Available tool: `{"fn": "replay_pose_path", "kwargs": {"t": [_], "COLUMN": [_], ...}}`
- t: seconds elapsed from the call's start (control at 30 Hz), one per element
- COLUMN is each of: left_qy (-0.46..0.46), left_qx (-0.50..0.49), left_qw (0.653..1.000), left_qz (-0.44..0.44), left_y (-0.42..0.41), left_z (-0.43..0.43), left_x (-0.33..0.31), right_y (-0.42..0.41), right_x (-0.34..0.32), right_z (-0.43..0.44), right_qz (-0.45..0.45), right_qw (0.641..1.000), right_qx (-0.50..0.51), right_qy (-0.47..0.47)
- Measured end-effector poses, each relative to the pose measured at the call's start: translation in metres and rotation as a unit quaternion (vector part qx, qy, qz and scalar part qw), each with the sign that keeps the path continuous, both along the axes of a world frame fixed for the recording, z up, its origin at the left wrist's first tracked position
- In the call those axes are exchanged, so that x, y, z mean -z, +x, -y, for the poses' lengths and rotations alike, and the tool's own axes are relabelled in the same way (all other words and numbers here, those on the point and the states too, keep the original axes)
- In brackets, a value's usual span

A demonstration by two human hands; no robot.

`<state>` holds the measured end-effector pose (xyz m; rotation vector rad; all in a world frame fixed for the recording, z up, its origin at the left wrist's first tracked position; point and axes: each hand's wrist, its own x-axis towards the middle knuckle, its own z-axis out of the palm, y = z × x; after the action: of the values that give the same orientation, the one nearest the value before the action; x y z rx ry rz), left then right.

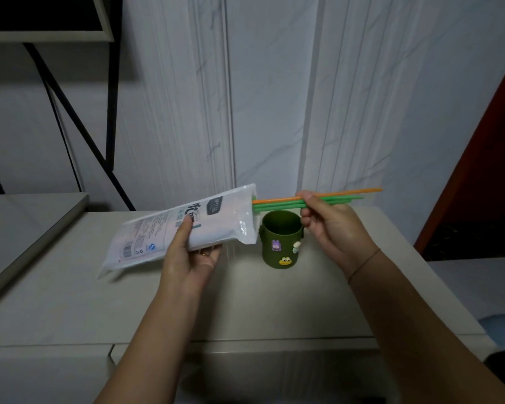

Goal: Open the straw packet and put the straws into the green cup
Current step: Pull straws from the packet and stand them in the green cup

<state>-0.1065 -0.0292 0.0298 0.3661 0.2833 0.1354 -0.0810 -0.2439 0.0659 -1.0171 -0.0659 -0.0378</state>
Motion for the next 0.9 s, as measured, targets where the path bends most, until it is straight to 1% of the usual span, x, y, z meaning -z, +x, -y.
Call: {"fn": "replay_pose_path", "kwargs": {"t": [0.17,0.33,0.4,0.6,0.77,0.9], "left_qy": [-0.003,0.007,0.017,0.012,0.009,0.008], "left_qx": [0.015,0.047,0.049,0.013,-0.004,-0.021], "left_qw": [1.0,0.999,0.998,0.997,0.996,0.995], "left_qz": [-0.027,-0.025,-0.029,-0.072,-0.092,-0.101], "left_y": [0.001,-0.002,-0.002,0.002,0.002,0.001], "left_z": [0.002,0.021,0.024,0.011,0.005,0.002], "left_x": [0.004,0.007,0.008,0.008,0.005,0.002], "right_y": [-0.006,-0.015,-0.017,-0.011,-0.007,-0.004], "right_x": [-0.005,0.004,0.006,0.004,0.0,-0.005], "right_z": [0.002,-0.021,-0.025,-0.014,-0.002,0.007], "right_qz": [0.024,0.036,0.045,0.057,0.05,0.034], "right_qw": [0.994,0.983,0.983,0.981,0.986,0.993], "right_qx": [-0.015,-0.019,-0.013,0.061,0.095,0.084], "right_qy": [-0.109,-0.178,-0.175,-0.174,-0.131,-0.079]}}
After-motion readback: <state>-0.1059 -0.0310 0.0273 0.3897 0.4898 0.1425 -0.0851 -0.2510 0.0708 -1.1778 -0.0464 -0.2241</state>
